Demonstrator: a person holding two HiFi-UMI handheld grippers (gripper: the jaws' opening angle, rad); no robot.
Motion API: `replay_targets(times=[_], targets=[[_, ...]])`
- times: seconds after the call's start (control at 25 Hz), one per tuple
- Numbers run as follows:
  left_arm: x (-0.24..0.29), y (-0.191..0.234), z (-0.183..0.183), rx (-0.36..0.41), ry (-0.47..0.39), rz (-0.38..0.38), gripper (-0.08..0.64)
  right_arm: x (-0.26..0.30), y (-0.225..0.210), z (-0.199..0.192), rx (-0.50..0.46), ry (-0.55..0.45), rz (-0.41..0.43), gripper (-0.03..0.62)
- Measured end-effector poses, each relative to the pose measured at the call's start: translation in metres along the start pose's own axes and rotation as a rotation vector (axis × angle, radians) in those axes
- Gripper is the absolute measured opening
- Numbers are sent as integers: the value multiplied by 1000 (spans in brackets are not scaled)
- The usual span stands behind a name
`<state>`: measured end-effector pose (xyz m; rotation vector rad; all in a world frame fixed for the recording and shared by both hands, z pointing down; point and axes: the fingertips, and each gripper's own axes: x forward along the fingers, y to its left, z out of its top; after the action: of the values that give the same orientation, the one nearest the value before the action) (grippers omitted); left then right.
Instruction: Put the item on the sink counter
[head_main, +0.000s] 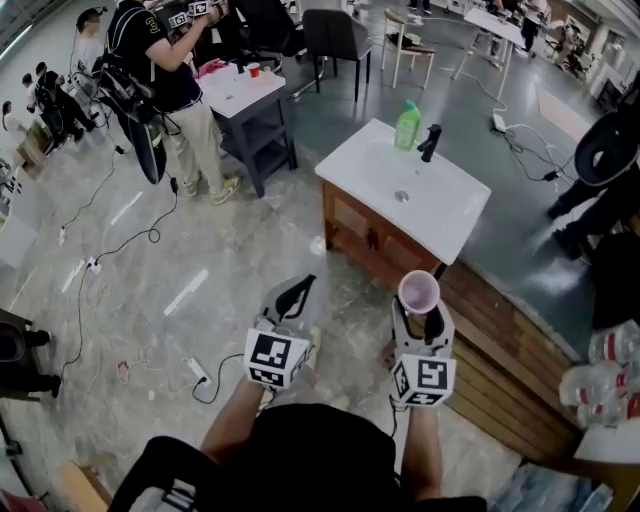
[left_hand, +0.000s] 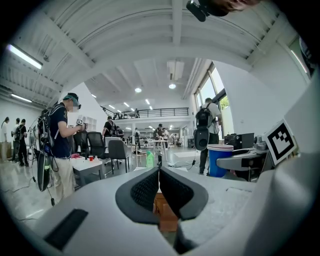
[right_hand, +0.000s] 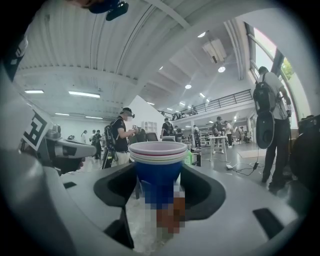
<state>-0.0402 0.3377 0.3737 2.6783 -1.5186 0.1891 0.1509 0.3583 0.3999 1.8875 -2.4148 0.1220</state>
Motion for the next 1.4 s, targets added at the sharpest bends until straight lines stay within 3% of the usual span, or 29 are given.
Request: replay_targets(times=[0.56,0.76,0.96,1.4], targets=[[109,77,13,-17,43,-54,6,122,-9,11,27,34,-28,273],[137,108,22,-63,30,-58,6,162,-5,16,32,32,-37,272],[157,142,10,-29,78,-75,6,200,5,19,32,33,-45,273],[199,201,11,-23,52,-108,6,265,21,20,23,26,-80,273]])
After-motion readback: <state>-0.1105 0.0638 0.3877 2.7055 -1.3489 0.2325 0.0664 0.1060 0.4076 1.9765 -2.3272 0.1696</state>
